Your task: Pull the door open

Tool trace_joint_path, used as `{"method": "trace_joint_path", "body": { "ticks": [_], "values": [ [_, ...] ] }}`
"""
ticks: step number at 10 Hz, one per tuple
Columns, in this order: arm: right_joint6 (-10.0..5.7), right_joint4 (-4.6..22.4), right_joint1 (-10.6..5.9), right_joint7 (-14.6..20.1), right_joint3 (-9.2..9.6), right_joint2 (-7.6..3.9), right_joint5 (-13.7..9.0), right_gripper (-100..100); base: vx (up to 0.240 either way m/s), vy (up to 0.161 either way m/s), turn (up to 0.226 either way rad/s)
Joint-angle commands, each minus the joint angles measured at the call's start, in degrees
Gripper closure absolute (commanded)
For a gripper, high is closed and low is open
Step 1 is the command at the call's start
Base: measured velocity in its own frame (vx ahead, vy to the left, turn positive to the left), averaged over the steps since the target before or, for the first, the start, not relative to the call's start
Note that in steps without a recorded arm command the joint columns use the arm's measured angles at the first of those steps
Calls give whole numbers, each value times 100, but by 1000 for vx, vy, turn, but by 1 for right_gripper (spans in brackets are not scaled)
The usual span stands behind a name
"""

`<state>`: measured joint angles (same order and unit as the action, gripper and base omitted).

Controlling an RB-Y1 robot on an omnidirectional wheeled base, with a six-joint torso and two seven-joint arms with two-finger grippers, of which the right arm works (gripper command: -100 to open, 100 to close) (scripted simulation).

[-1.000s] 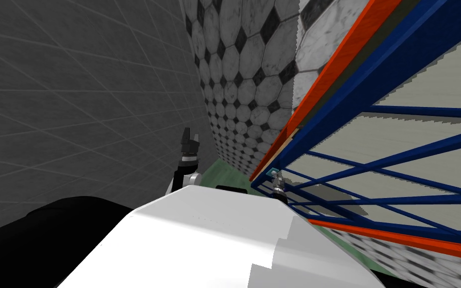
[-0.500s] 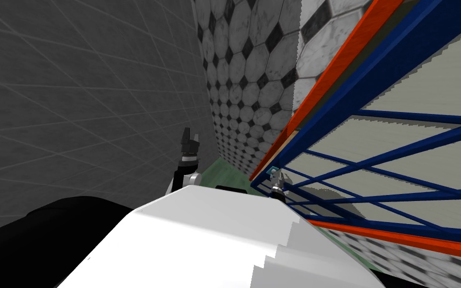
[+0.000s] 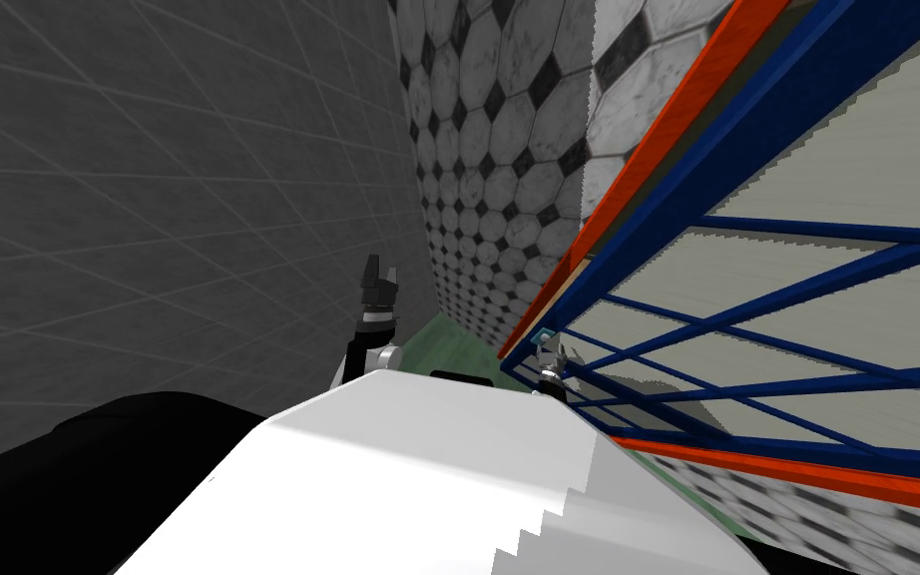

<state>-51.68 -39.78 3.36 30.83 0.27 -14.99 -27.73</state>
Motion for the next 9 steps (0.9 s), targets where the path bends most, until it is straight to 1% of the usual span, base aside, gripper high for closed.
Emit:
{"method": "trace_joint_path", "body": {
  "ticks": [1, 2, 4, 5, 6, 7, 8, 9],
  "values": [
    [7, -53, -15, 286, 64, 44, -170, -100, -77, -4, 76],
    [7, -53, -15, 365, 64, 44, -170, -100, -59, -7, 18],
    [9, -109, -49, 738, 154, 104, -409, -100, -74, -13, 48],
    [9, -109, -49, 834, 154, 104, -409, -100, -62, -18, 25],
    [11, -138, -66, 1039, 200, 135, -532, -100, -58, -5, 46],
    [11, -138, -66, 1070, 200, 135, -532, -100, -44, -2, 21],
    [12, -167, -83, 1305, 247, 167, -655, -100, -49, 0, 46],
    [14, -195, -100, 1457, 293, 198, -778, -100, -78, -7, 80]
  ]
}}
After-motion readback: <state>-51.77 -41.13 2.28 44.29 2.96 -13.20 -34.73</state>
